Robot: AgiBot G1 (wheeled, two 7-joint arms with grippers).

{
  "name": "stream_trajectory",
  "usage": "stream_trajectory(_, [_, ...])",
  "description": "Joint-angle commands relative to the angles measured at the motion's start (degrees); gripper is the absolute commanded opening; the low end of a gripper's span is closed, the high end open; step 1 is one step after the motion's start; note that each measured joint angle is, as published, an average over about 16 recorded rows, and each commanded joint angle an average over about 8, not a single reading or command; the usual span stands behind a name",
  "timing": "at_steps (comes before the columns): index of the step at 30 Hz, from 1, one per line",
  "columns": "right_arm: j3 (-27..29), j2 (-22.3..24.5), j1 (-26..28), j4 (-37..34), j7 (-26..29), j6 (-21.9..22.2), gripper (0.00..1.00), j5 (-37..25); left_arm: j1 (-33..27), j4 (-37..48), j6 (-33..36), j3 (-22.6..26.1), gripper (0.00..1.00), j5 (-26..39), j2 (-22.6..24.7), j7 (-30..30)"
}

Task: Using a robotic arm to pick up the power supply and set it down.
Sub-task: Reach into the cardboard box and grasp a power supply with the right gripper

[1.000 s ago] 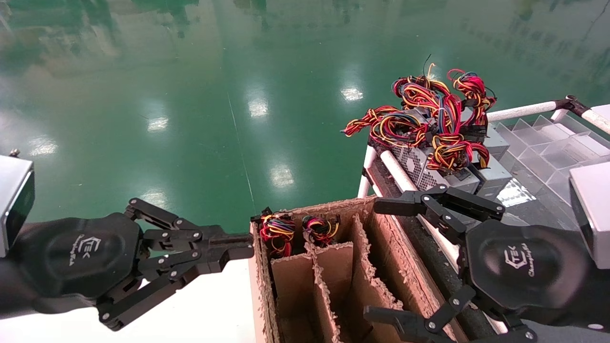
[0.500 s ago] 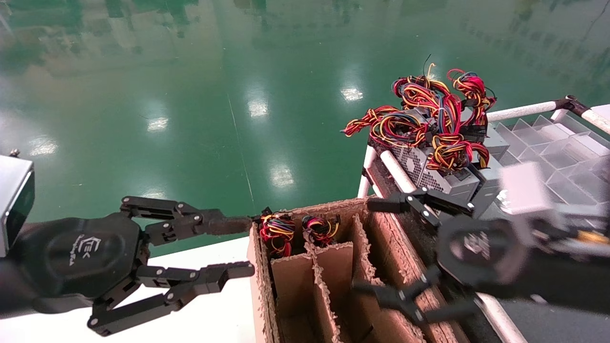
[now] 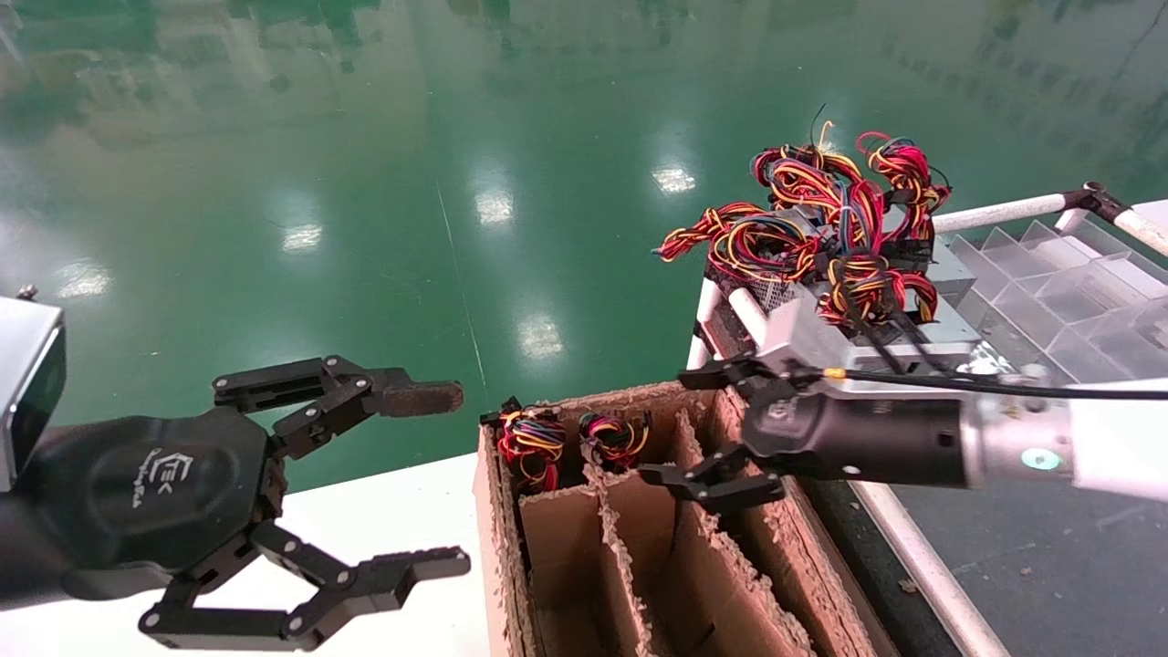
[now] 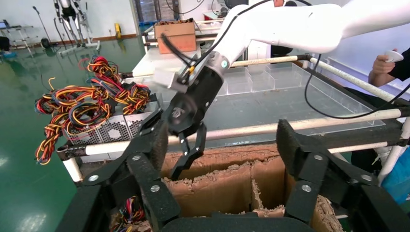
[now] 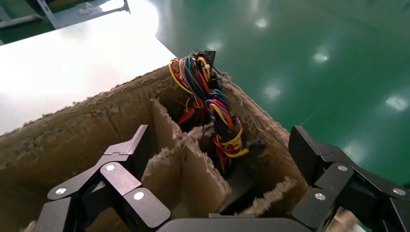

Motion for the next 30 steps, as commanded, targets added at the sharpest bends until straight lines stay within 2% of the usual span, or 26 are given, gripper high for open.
stream_trajectory(1, [-0.9, -2.1, 1.6, -3.6, -1.3, -0.4, 0.4, -1.2, 0.0, 0.0, 0.0, 0.0, 1.0, 0.0, 0.0, 0.0])
stream_trajectory(4, [-1.2, -4.2, 3.0, -7.1, -4.6, -0.8, 0.02, -1.7, 0.0, 0.0, 0.0, 0.0, 1.0, 0.0, 0.0, 0.0])
stream_trajectory(5, [-1.3, -4.9, 3.4, -8.0, -5.7, -0.7, 0.0, -1.9, 0.0, 0.0, 0.0, 0.0, 1.0, 0.0, 0.0, 0.0])
stream_trajectory(13, [-2.1, -7.9, 4.4, -12.4, -12.6, 0.5, 0.0, -3.7, 0.0, 0.0, 0.0, 0.0, 1.0, 0.0, 0.0, 0.0])
stream_trajectory(30, [-1.8, -10.1, 3.6, -17.2, -19.2, 1.1, 0.0, -3.3, 0.0, 0.0, 0.0, 0.1, 1.0, 0.0, 0.0, 0.0])
